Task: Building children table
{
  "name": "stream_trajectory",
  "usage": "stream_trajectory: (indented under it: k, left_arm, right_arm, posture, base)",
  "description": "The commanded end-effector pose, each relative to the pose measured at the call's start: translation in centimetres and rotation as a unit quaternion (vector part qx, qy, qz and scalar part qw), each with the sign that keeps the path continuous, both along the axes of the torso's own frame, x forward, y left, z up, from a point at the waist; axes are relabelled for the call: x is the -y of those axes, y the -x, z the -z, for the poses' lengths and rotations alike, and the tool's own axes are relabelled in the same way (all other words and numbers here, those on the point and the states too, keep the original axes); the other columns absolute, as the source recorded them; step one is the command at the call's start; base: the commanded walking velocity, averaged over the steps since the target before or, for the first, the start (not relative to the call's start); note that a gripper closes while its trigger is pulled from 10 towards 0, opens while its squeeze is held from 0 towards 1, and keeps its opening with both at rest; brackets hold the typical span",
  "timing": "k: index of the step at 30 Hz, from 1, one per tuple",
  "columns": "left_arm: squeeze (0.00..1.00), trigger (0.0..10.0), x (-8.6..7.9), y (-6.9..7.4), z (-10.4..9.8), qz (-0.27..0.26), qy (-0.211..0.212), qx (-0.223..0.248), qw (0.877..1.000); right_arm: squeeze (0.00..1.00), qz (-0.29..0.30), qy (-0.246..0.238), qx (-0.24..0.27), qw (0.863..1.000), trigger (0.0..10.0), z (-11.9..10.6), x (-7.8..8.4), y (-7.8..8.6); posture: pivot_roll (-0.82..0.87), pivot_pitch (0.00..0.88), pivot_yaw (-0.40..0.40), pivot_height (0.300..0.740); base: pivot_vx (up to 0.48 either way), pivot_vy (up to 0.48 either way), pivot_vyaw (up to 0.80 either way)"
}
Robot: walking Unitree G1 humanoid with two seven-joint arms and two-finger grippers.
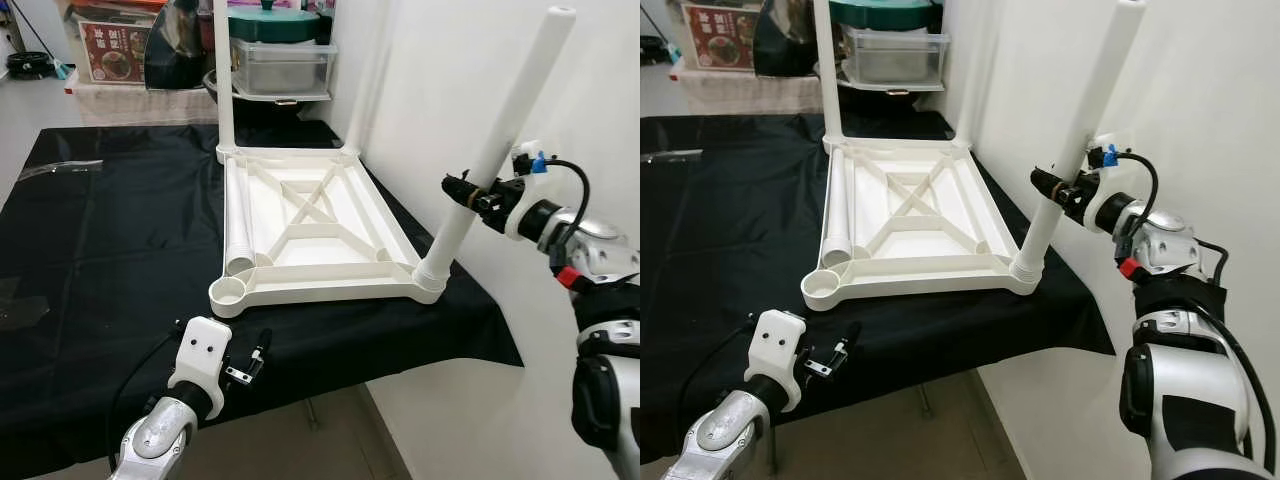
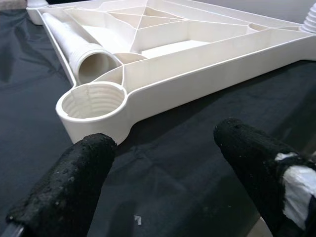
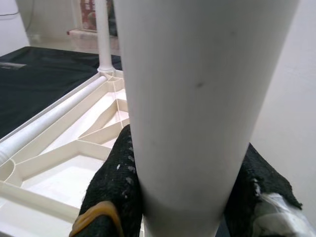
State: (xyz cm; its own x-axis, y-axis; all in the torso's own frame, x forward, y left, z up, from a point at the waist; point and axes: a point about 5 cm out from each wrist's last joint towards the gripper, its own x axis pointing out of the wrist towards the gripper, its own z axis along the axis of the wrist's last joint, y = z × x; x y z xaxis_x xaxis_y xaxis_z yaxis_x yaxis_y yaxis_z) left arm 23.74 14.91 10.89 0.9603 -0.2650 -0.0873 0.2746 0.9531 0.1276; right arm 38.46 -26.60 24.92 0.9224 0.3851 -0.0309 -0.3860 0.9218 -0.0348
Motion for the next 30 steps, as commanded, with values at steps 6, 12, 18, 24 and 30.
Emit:
stream_trajectory:
  k: [6, 12, 18, 24, 30]
  left_arm:
    - [0.0, 10.0, 0.3, 0.3, 0.2, 0.004, -0.003, -0.003, 1.0]
    - [0.0, 10.0, 0.4, 0.3, 0.3, 0.004, -0.001, -0.004, 1.0]
    - [0.0, 10.0, 0.5, 0.2, 0.3, 0.004, 0.0, -0.004, 1.0]
    - [0.0, 10.0, 0.7, 0.2, 0.4, 0.001, 0.001, -0.005, 1.0]
    - [0.0, 10.0, 0.9, 0.1, 0.4, 0.003, 0.001, -0.005, 1.0]
  right_arm:
    - [0.0, 0.109, 0.002, -0.11, 0.988, 0.0, 4.6, -1.4, -0.8]
    - [0.0, 0.177, -0.034, -0.127, 0.975, 0.0, 5.6, -3.3, -1.1]
    - [0.0, 0.254, -0.044, -0.138, 0.956, 0.0, 7.3, -6.1, -0.6]
    - [0.0, 0.336, -0.075, -0.15, 0.927, 0.0, 8.7, -9.6, 0.6]
    - [0.0, 0.333, -0.076, -0.157, 0.927, 0.0, 8.4, -11.6, 0.9]
  posture:
    - [0.02, 0.0, -0.135, 0.74]
    - [0.02, 0.0, -0.134, 0.74]
    - [0.02, 0.0, -0.138, 0.74]
    - [0.01, 0.0, -0.139, 0.74]
    - [0.01, 0.0, -0.141, 0.74]
  base:
    - [0.0, 0.0, 0.0]
    - [0.0, 0.0, 0.0]
    - [0.0, 0.0, 0.0]
    - [0.0, 0.0, 0.0]
    - [0.0, 0.0, 0.0]
